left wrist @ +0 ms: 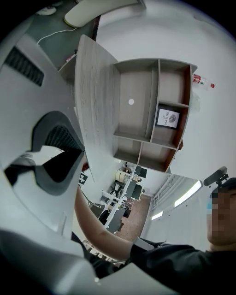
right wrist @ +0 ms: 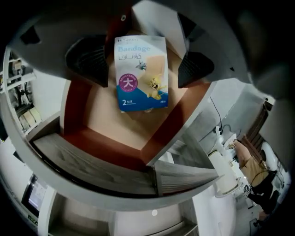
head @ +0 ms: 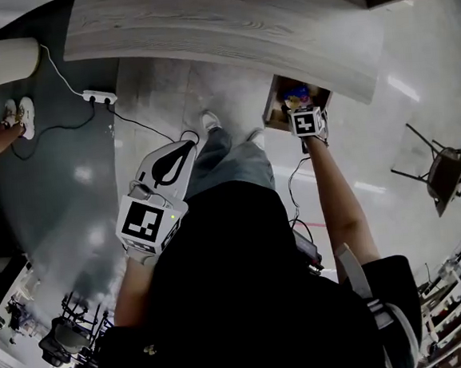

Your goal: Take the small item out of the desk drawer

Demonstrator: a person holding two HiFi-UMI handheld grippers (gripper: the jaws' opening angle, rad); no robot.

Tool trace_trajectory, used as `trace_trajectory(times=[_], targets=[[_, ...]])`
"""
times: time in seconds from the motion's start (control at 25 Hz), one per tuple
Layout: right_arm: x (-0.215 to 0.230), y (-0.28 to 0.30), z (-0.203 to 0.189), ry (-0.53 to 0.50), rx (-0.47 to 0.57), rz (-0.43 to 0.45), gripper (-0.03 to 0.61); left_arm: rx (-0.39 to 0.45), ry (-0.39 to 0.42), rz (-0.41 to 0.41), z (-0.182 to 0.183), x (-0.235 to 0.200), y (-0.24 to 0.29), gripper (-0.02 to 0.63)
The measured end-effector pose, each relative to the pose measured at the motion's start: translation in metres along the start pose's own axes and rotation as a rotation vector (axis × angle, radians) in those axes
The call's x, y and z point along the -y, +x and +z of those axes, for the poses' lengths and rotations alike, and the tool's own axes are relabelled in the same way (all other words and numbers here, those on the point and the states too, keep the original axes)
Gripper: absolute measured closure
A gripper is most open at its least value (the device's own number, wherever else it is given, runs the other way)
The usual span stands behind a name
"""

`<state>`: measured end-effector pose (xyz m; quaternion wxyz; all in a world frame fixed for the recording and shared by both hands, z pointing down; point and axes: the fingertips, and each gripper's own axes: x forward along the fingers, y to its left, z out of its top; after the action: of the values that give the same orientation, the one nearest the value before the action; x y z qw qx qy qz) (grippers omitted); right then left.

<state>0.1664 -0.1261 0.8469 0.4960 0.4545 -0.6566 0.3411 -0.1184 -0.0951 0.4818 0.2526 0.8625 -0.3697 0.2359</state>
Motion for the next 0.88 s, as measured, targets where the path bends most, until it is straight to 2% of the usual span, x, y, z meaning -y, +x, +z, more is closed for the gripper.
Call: trace_trajectory(times=[0.36, 0.68, 0.88], targets=[[0.003, 0.025, -0.005, -0.045, -0.073, -0.035, 0.127, -0.034, -0.006, 0.013, -0.016, -0.007, 0.001, 0.604], [-0.002, 0.030, -0.001, -0.040, -0.097, -0.001, 0.127, -0.037, -0.008, 0.027, -0.019, -0.008, -0.003, 0.604], [0.002, 0.022, 0.003, -0.080, -0.090, -0.030, 0.146, -0.030, -0.012, 0.034, -0.017, -0.003, -0.005, 0.604]])
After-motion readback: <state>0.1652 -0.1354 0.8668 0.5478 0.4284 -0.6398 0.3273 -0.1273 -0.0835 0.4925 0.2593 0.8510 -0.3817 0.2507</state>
